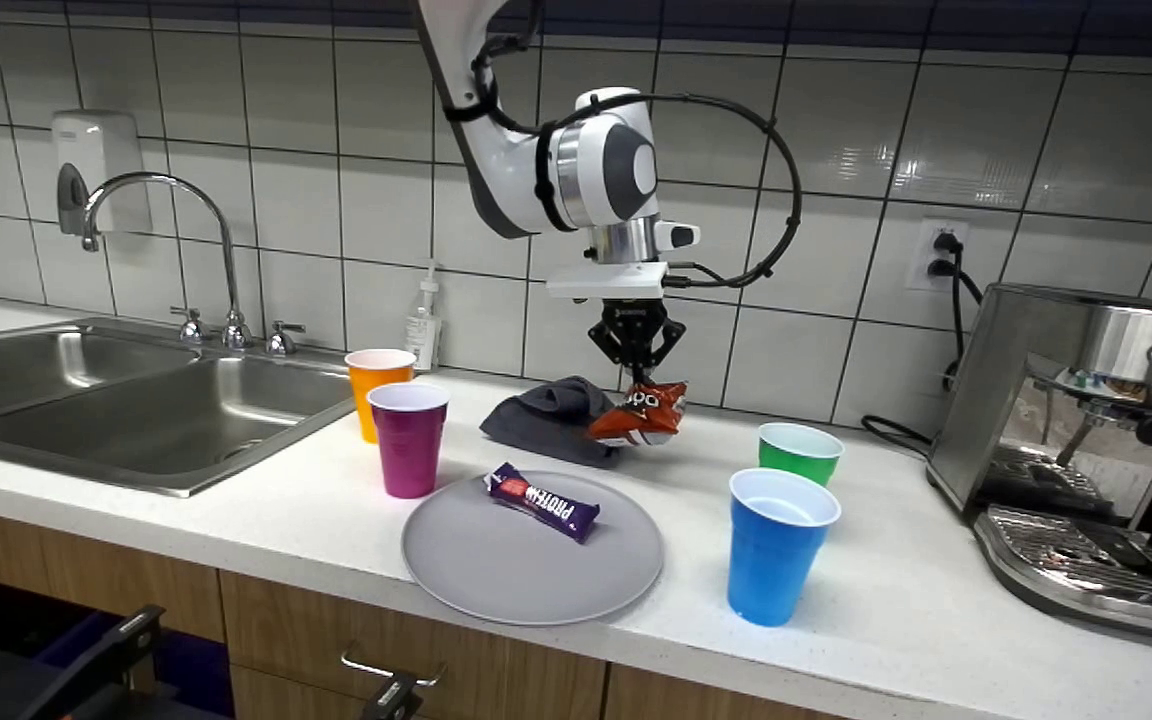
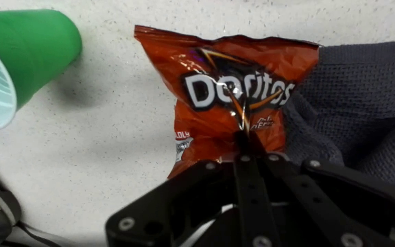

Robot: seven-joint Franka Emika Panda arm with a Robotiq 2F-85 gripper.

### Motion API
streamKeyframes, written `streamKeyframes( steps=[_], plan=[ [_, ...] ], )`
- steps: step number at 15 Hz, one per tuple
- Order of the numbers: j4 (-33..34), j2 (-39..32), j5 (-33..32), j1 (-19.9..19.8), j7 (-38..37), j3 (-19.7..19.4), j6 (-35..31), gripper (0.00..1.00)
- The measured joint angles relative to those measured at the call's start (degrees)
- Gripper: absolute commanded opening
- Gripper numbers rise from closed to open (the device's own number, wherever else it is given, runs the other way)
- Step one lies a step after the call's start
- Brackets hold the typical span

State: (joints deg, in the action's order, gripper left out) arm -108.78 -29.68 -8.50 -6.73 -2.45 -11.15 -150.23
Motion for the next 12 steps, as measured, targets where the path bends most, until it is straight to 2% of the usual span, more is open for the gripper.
streamKeyframes(
  steps=[12],
  plan=[
    [14.2, -10.9, 2.9, -1.2, -3.5, -1.1, 3.3, 0.0]
  ],
)
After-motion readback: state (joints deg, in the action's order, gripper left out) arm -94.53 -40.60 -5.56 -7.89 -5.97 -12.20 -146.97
